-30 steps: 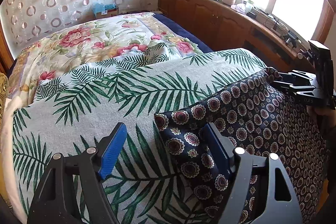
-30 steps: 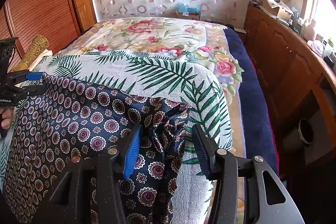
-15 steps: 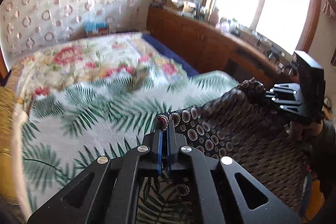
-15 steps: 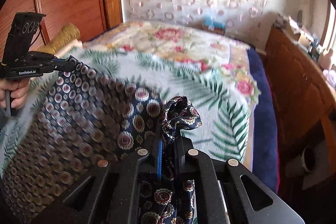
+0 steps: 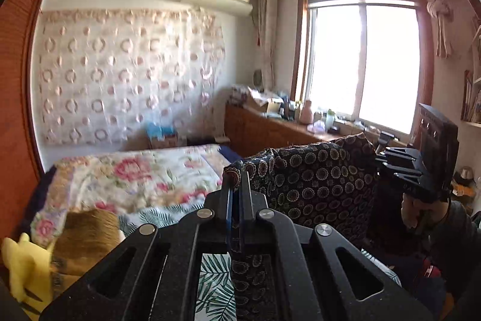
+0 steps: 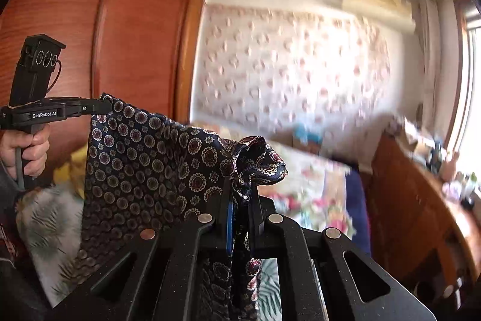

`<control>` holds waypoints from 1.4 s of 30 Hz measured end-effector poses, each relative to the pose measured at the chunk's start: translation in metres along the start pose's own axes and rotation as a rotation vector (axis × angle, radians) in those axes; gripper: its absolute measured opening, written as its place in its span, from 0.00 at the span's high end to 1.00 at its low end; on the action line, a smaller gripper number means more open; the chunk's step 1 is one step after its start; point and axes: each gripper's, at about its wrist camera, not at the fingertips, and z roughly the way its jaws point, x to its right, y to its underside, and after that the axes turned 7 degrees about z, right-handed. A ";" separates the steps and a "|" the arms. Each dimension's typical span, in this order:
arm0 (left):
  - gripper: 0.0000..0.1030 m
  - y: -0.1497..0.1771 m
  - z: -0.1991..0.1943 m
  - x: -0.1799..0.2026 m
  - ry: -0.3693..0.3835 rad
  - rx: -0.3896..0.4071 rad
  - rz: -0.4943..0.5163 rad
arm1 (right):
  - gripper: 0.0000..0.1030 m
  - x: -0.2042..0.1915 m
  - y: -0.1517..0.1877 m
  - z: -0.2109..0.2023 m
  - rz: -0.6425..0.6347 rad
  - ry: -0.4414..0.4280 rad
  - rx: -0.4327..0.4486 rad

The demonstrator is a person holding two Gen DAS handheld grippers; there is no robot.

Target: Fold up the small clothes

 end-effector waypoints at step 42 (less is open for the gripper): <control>0.37 0.166 0.062 -0.081 -0.211 -0.442 -0.027 | 0.43 0.001 0.065 0.072 0.137 0.074 -0.379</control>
